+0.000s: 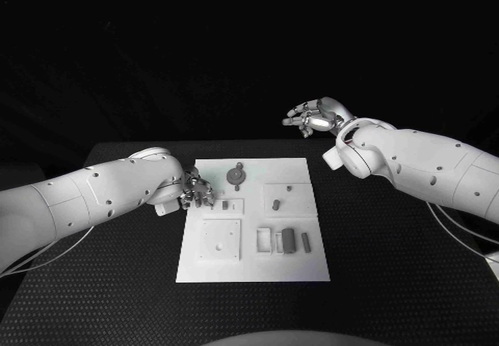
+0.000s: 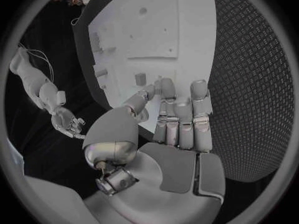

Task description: Assemble the parts on the task board

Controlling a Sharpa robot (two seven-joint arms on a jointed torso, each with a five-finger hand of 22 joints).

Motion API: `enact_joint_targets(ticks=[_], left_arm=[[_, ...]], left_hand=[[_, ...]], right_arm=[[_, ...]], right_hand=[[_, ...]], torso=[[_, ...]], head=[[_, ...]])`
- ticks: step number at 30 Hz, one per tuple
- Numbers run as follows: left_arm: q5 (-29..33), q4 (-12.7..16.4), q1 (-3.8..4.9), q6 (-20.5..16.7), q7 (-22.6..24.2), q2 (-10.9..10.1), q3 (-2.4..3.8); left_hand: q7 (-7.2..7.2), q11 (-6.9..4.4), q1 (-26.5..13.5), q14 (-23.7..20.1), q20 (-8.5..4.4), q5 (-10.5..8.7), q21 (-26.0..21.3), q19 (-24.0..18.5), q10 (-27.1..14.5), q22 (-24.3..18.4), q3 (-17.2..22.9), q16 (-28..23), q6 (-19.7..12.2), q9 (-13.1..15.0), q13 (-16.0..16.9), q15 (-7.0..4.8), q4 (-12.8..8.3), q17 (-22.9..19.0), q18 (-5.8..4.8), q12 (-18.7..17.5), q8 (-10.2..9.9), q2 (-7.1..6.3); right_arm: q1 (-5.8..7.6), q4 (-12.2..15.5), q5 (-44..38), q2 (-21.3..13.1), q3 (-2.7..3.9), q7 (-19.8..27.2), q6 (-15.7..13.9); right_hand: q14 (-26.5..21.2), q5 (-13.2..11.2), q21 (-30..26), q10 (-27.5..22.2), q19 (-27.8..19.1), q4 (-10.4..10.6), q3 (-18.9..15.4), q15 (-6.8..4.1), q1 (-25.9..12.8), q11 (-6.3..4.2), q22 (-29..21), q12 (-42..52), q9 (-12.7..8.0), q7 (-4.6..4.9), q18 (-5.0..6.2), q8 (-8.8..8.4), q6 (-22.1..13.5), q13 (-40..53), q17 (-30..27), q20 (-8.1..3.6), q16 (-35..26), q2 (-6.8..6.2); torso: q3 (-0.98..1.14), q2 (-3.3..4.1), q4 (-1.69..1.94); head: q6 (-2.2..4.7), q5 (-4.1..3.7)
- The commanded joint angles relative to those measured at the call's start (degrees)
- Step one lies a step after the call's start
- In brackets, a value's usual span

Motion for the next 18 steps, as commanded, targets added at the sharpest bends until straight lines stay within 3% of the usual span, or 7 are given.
enact_joint_targets(ticks=[1, 18], left_arm=[[-1.65, -0.11, -0.04, 1.33, -0.23, 0.23, 0.02], [-2.68, -0.33, -0.55, 2.07, -0.19, 0.68, 0.02]], left_hand=[[-0.08, -1.95, 0.05, 0.64, -2.05, 0.23, 0.23, 0.21, 2.22, 1.35, 0.84, 0.23, 3.91, 1.69, 0.07, -1.12, -0.29, 0.08, -0.01, 0.38, 4.15, 0.62], [-0.11, -1.99, 0.04, 0.75, -2.12, 0.52, 0.42, 0.29, 2.25, 1.35, 0.93, 0.32, 3.92, 1.77, 0.19, -1.18, -0.29, 0.07, 0.00, 0.48, 4.22, 0.67]], right_arm=[[-0.01, 0.10, -0.02, -0.03, 0.03, 0.39, 0.67], [-0.02, 0.09, -0.02, -0.04, 0.03, 0.39, 0.68]], right_hand=[[-0.12, -0.15, -0.19, -0.34, -0.15, 0.15, 0.07, -0.19, -0.44, 0.14, 0.35, 0.29, -0.06, 1.76, 0.83, 0.28, -0.16, -0.10, -0.06, 0.38, 0.23, 0.19], [-0.13, -0.15, -0.20, -0.36, -0.14, 0.14, 0.09, -0.19, -0.42, 0.14, 0.37, 0.34, -0.10, 1.76, 0.83, 0.30, -0.18, -0.17, -0.10, 0.37, 0.26, 0.20]], torso=[[0.01, 0.01, 0.01], [0.03, 0.00, 0.01]], head=[[-0.13, -0.01], [-0.39, -0.14]])
